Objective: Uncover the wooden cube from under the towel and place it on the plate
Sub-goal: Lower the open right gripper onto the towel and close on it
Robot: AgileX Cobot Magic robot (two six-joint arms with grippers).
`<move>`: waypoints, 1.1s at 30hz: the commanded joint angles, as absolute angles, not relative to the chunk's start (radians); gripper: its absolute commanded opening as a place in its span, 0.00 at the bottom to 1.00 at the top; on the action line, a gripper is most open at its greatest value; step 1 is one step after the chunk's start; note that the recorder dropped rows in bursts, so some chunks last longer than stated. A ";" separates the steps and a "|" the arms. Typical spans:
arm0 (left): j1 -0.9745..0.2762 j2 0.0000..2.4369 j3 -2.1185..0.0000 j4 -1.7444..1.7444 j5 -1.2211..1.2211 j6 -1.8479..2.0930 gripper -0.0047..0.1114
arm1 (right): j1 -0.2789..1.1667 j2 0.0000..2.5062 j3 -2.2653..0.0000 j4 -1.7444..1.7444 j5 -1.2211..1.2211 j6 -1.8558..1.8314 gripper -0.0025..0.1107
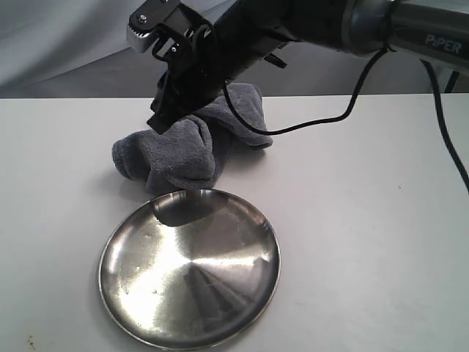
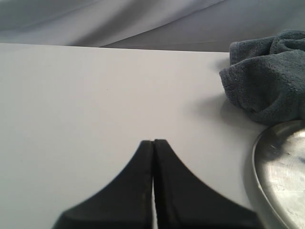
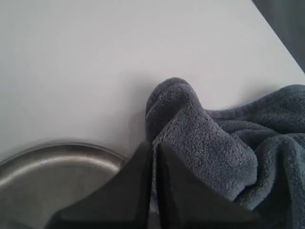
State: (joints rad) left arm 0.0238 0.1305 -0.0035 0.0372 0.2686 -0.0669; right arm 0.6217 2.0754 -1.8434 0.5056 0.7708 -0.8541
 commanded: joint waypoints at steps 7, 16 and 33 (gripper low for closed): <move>0.020 0.127 0.000 0.040 0.259 -0.071 0.05 | 0.622 2.212 -1.846 0.434 0.799 -0.837 0.95; 0.020 0.127 0.000 0.040 0.259 -0.071 0.05 | 0.622 2.241 -1.846 0.428 0.683 -0.837 0.95; 0.020 0.127 0.000 0.040 0.259 -0.071 0.05 | 0.622 2.241 -1.824 0.353 0.638 -0.830 0.95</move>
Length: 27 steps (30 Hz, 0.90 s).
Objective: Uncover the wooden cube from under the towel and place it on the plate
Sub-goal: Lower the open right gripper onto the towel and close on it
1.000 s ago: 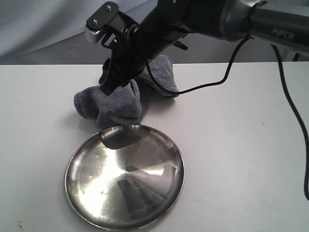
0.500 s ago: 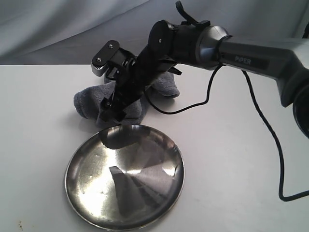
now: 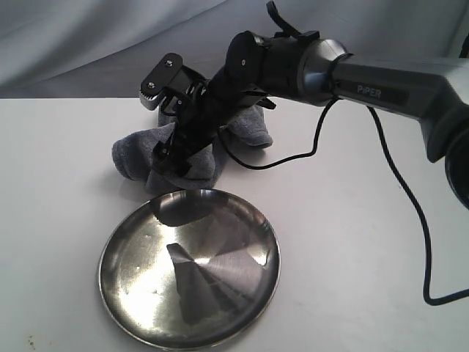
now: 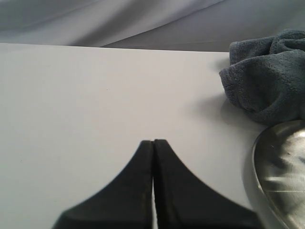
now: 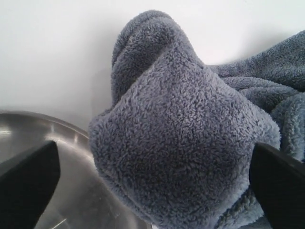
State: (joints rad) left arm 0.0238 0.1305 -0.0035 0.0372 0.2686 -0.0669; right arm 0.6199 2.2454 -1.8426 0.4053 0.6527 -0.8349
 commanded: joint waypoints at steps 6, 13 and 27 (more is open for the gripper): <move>0.020 0.127 0.000 0.040 0.259 -0.071 0.05 | 0.615 2.241 -1.822 0.134 0.633 -0.665 0.91; 0.020 0.127 0.000 0.040 0.259 -0.071 0.05 | 0.613 2.241 -1.822 -0.008 0.673 -0.538 0.85; 0.020 0.127 0.000 0.040 0.259 -0.071 0.05 | 0.615 2.294 -1.822 -0.008 0.649 -0.548 0.76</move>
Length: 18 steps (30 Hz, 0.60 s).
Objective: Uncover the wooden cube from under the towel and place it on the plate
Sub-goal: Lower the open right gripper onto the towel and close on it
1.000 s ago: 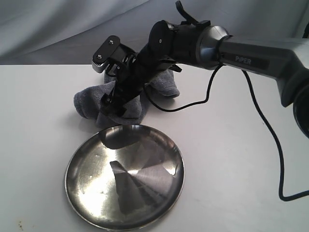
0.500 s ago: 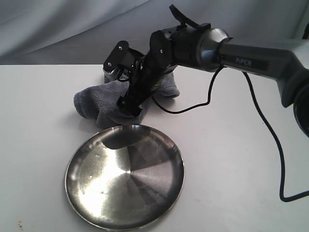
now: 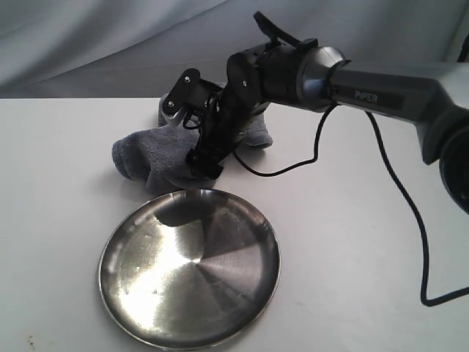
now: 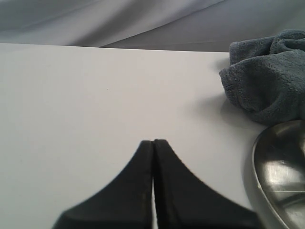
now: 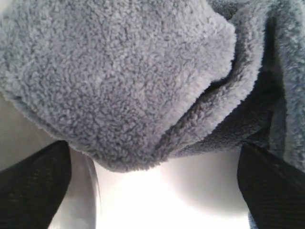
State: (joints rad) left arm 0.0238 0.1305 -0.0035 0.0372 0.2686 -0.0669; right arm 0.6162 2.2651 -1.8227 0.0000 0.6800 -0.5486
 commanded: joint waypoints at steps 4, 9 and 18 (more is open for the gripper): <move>0.020 0.127 0.000 0.040 0.259 -0.071 0.05 | 0.619 2.298 -1.822 -0.008 0.645 -0.546 0.60; 0.020 0.127 0.000 0.040 0.259 -0.071 0.05 | 0.619 2.298 -1.822 -0.008 0.645 -0.546 0.28; 0.020 0.127 0.000 0.040 0.259 -0.071 0.05 | 0.619 2.286 -1.822 -0.008 0.665 -0.546 0.02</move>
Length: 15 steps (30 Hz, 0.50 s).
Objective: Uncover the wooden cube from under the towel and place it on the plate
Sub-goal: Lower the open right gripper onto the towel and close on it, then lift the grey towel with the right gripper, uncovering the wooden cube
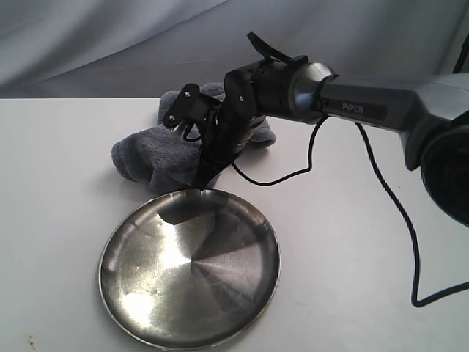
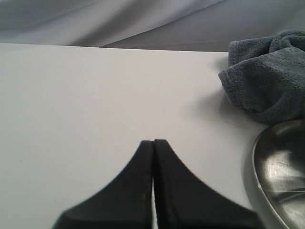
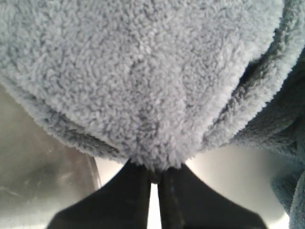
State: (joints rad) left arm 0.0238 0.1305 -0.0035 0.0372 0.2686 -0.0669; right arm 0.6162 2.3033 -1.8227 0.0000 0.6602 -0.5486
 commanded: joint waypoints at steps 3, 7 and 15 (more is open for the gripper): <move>0.020 0.127 0.000 0.040 0.259 -0.071 0.05 | 0.619 2.258 -1.822 -0.008 0.700 -0.548 0.02; 0.020 0.127 0.000 0.040 0.259 -0.071 0.05 | 0.619 2.217 -1.822 -0.008 0.721 -0.548 0.02; 0.020 0.127 0.000 0.040 0.259 -0.071 0.05 | 0.619 2.150 -1.822 0.045 0.661 -0.552 0.02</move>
State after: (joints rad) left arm 0.0238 0.1305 -0.0035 0.0372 0.2686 -0.0669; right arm 0.6162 2.1891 -1.8207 0.0190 0.7104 -0.5486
